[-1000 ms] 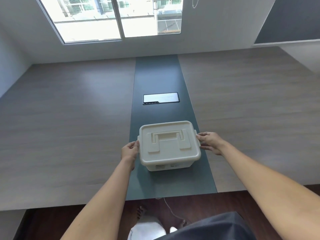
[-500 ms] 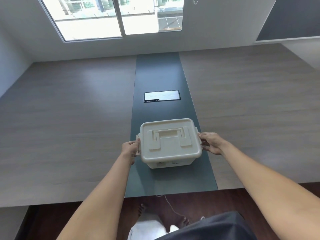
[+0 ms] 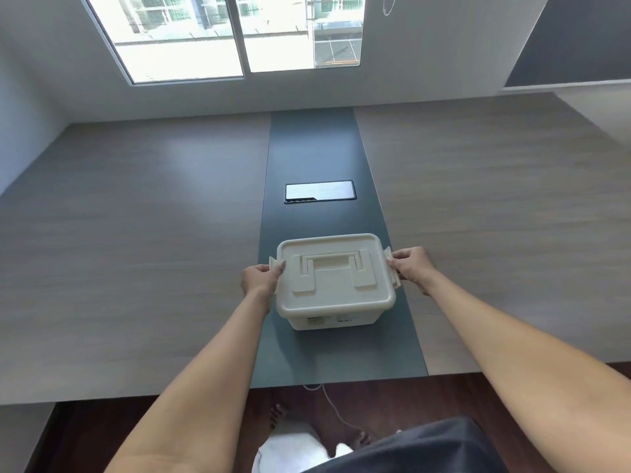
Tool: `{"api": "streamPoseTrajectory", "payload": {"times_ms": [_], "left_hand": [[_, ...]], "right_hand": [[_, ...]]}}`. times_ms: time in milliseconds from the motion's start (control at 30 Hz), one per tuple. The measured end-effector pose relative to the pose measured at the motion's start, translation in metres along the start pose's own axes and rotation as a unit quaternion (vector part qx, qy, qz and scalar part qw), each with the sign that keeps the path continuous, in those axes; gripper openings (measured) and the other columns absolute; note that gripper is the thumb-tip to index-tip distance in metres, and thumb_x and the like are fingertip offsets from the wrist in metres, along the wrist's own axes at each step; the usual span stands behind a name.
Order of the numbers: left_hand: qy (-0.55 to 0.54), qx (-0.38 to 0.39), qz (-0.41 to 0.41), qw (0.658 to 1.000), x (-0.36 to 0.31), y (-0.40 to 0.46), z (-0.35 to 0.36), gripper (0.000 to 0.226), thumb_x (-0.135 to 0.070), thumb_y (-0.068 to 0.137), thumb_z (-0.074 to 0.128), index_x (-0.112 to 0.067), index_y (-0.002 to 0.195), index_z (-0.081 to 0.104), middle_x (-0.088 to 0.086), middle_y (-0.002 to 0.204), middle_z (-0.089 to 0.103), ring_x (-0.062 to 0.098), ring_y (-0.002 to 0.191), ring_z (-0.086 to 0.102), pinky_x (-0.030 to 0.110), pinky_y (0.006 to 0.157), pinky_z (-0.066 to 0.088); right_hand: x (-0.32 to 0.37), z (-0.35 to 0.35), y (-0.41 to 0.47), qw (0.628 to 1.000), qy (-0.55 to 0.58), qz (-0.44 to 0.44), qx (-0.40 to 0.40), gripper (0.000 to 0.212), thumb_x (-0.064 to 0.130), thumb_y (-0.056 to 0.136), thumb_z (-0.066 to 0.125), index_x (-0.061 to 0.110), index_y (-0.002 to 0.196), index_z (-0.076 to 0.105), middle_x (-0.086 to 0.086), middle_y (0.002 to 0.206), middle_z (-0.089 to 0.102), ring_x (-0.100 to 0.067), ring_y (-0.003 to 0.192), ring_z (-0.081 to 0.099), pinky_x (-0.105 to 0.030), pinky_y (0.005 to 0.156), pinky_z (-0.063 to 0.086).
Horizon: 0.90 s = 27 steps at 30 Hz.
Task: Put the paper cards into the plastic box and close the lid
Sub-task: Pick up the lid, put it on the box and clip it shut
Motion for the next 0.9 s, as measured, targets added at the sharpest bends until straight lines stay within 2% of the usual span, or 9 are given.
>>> {"api": "streamPoseTrajectory", "payload": {"times_ms": [100, 200, 267, 367, 500, 667, 900], "left_hand": [[0.011, 0.007, 0.015, 1.0, 0.001, 0.0, 0.002, 0.018, -0.014, 0.077, 0.083, -0.012, 0.082, 0.065, 0.012, 0.098, 0.072, 0.024, 0.082, 0.064, 0.037, 0.079, 0.054], [0.051, -0.012, 0.029, 0.998, -0.002, 0.0, -0.001, 0.021, -0.012, 0.078, 0.08, -0.018, 0.072, 0.062, 0.012, 0.096, 0.074, 0.026, 0.085, 0.068, 0.04, 0.083, 0.057], [0.084, -0.021, 0.047, 0.995, -0.008, -0.001, 0.0, 0.014, -0.015, 0.079, 0.078, -0.017, 0.074, 0.065, 0.011, 0.094, 0.075, 0.028, 0.088, 0.071, 0.04, 0.084, 0.058], [0.129, -0.04, 0.07, 0.988, -0.017, -0.005, 0.002, 0.006, -0.018, 0.082, 0.074, -0.016, 0.077, 0.07, 0.009, 0.091, 0.076, 0.029, 0.088, 0.071, 0.036, 0.082, 0.056], [0.138, -0.051, 0.082, 0.986, -0.02, -0.004, 0.003, 0.007, -0.019, 0.083, 0.073, -0.012, 0.082, 0.074, 0.01, 0.091, 0.076, 0.03, 0.088, 0.07, 0.038, 0.082, 0.056], [0.147, -0.052, 0.081, 0.984, -0.021, 0.001, 0.002, 0.011, -0.02, 0.084, 0.074, -0.011, 0.088, 0.075, 0.009, 0.096, 0.074, 0.029, 0.09, 0.07, 0.036, 0.082, 0.055], [0.155, -0.053, 0.076, 0.984, -0.017, 0.016, 0.003, 0.011, -0.024, 0.081, 0.074, -0.015, 0.087, 0.073, 0.008, 0.104, 0.07, 0.028, 0.09, 0.069, 0.04, 0.085, 0.056]], "right_hand": [[0.002, -0.003, -0.005, 1.0, -0.002, -0.005, -0.025, 0.014, 0.026, 0.079, 0.082, 0.019, 0.072, 0.072, -0.006, 0.087, 0.077, -0.025, 0.083, 0.072, -0.045, 0.086, 0.059], [0.005, -0.003, -0.012, 0.999, 0.007, -0.011, -0.043, 0.016, 0.025, 0.077, 0.084, 0.02, 0.07, 0.071, -0.005, 0.087, 0.076, -0.021, 0.081, 0.07, -0.04, 0.085, 0.058], [0.008, -0.003, -0.014, 0.998, -0.002, -0.025, -0.054, 0.013, 0.025, 0.078, 0.082, 0.019, 0.072, 0.072, -0.003, 0.086, 0.076, -0.02, 0.083, 0.069, -0.037, 0.086, 0.056], [0.015, -0.001, -0.016, 0.996, -0.021, -0.047, -0.069, 0.015, 0.024, 0.081, 0.079, 0.011, 0.088, 0.077, -0.005, 0.095, 0.077, -0.02, 0.092, 0.07, -0.035, 0.09, 0.055], [0.018, 0.001, -0.017, 0.995, -0.027, -0.048, -0.083, 0.02, 0.022, 0.083, 0.077, 0.007, 0.095, 0.078, -0.007, 0.099, 0.076, -0.018, 0.089, 0.067, -0.032, 0.088, 0.054], [0.018, 0.002, -0.017, 0.996, -0.001, -0.043, -0.084, 0.019, 0.019, 0.082, 0.077, 0.005, 0.096, 0.078, -0.008, 0.102, 0.076, -0.018, 0.094, 0.067, -0.032, 0.091, 0.052], [0.019, 0.004, -0.014, 0.997, 0.01, -0.038, -0.068, 0.019, 0.019, 0.082, 0.078, 0.007, 0.096, 0.077, -0.007, 0.102, 0.075, -0.021, 0.099, 0.068, -0.035, 0.093, 0.054]]}}
Point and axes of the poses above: each hand's wrist, its own y-axis towards the middle knuckle, its own z-axis out of the palm, x = y × z, the point moved 10 cm from there along y, towards the middle knuckle
